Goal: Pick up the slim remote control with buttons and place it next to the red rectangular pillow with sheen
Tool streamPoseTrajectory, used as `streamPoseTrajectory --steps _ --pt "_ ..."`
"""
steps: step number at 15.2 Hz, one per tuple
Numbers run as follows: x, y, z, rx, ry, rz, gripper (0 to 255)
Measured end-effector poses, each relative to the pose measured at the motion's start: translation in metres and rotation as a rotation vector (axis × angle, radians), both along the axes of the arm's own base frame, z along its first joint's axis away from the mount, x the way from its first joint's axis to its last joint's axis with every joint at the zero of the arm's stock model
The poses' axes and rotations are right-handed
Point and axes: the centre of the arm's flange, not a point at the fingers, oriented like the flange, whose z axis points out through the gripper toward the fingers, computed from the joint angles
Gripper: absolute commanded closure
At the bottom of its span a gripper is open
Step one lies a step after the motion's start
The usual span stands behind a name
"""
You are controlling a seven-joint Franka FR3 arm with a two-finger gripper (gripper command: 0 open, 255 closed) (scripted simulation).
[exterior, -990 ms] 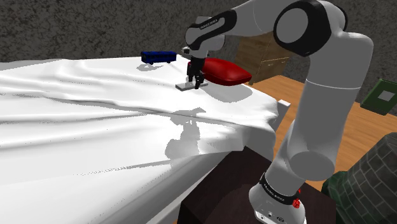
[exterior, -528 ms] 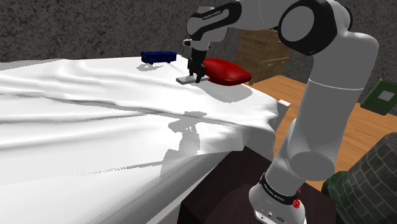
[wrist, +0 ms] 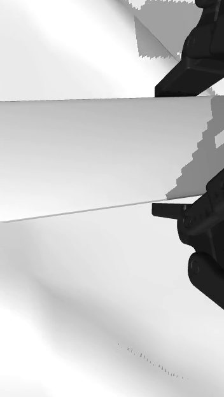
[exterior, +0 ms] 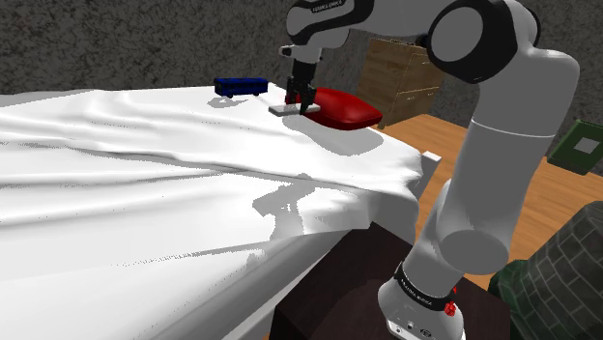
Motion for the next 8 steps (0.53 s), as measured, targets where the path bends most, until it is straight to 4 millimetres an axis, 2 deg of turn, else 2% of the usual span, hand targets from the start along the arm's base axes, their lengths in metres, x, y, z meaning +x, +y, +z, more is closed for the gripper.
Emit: streamPoseTrajectory --steps 8 --pt "-0.001 0.0 0.043 0.0 0.0 0.0 255"
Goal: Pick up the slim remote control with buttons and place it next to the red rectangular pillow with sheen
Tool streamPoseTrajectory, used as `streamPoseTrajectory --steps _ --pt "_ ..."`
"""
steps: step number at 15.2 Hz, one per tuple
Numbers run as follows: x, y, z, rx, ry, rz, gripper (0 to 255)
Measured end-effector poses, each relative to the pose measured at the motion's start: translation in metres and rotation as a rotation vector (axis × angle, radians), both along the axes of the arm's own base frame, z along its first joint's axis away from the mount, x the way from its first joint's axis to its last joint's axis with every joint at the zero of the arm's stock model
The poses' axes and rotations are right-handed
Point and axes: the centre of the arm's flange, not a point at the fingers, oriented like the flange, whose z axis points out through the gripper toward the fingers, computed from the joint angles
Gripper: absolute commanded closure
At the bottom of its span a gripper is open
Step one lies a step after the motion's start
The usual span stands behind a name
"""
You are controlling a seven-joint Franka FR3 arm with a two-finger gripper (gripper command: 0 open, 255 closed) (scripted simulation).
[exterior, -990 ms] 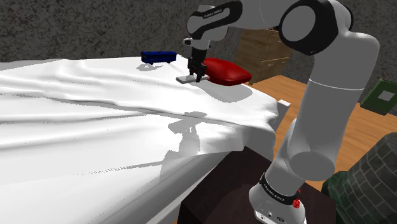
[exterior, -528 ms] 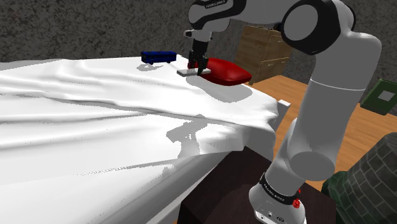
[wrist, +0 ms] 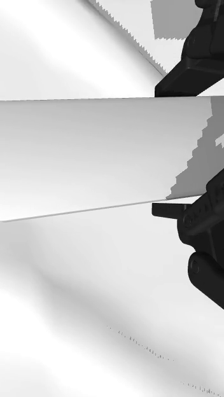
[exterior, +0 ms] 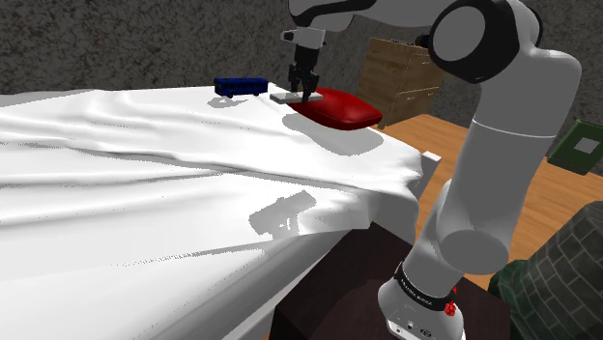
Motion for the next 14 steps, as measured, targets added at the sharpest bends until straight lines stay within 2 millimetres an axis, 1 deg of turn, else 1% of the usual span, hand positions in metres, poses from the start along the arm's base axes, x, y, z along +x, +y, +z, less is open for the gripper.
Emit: streamPoseTrajectory --steps 2,6,7,11,13,14 --pt "-0.001 -0.015 0.002 0.0 0.0 -0.001 255" --pt "-0.005 -0.063 0.003 0.0 0.001 -0.001 255" --pt "-0.007 -0.075 0.0 0.0 0.001 -0.002 255" --pt "-0.011 -0.131 0.004 0.0 0.001 -0.002 255" --pt "-0.016 -0.156 0.002 0.0 0.001 -0.002 255" --pt "-0.019 -0.171 0.003 0.0 0.001 -0.002 255"
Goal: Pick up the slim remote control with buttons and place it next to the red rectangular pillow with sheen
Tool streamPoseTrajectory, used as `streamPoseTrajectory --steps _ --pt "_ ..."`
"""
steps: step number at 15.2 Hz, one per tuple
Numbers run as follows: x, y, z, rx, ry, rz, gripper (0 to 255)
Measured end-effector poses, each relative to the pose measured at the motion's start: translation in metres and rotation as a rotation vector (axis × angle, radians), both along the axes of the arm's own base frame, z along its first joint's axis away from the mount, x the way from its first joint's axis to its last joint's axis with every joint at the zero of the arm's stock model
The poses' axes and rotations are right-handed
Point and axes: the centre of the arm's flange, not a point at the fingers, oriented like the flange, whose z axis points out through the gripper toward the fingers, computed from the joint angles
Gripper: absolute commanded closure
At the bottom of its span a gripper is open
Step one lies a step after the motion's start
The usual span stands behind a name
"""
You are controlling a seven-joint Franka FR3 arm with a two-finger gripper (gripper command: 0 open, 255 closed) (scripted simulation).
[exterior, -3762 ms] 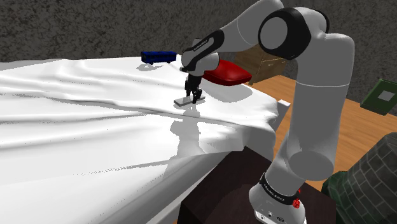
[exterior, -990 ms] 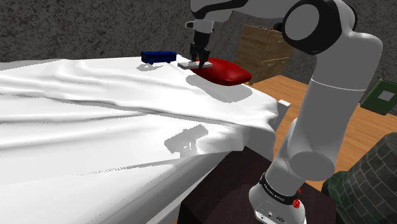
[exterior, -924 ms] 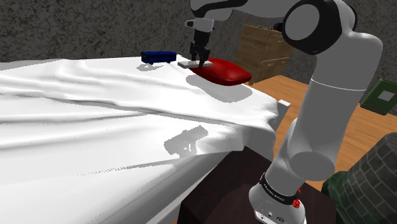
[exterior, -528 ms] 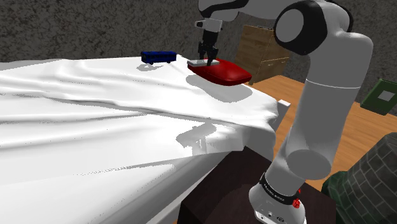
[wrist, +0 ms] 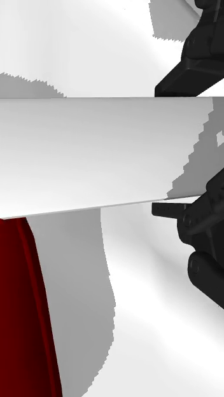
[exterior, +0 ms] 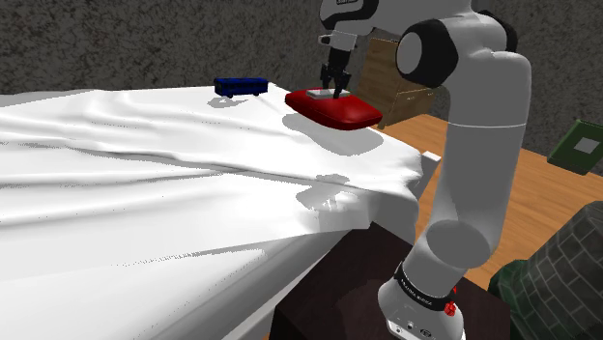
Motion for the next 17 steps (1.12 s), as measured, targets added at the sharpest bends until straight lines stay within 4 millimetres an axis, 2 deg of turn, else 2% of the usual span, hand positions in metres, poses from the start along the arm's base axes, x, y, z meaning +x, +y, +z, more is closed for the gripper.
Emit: streamPoseTrajectory --steps 4,5,9,17 --pt "-0.003 -0.055 -0.001 0.0 -0.001 0.0 255" --pt "-0.005 -0.06 -0.003 0.0 0.0 0.0 255" --pt "-0.005 -0.067 -0.02 0.001 0.0 0.002 255" --pt "-0.006 -0.068 -0.063 0.001 0.0 0.002 255"
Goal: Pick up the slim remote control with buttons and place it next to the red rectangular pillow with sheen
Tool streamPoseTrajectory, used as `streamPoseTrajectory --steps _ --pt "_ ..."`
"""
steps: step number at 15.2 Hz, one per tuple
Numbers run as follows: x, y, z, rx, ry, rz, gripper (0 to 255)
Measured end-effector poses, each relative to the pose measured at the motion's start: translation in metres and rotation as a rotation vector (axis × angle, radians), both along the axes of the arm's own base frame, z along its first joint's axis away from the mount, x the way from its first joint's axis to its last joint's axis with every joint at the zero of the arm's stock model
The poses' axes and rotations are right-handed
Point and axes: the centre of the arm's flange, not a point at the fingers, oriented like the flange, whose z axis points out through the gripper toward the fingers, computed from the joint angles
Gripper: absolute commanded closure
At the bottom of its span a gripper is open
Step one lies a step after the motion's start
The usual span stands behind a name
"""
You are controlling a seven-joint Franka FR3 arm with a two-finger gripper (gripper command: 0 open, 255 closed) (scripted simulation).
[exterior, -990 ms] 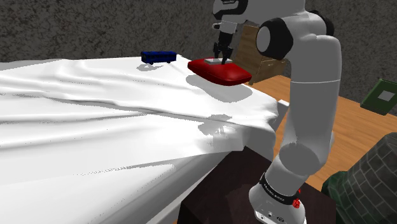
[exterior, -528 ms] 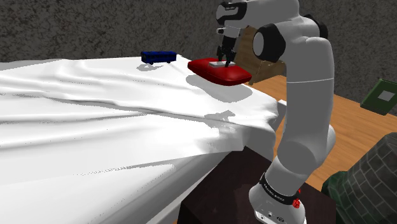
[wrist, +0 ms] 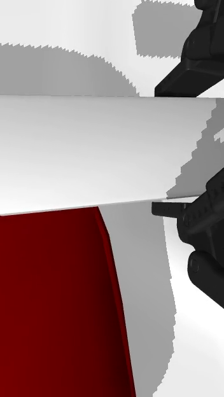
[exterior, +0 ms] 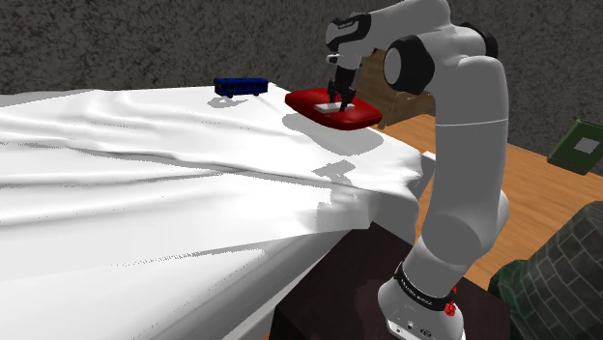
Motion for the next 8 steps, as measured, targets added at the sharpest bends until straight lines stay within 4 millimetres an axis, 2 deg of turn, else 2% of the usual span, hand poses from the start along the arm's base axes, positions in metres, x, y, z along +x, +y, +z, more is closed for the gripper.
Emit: streamPoseTrajectory --steps 8 --pt "0.001 0.001 -0.042 0.0 0.0 0.0 255"
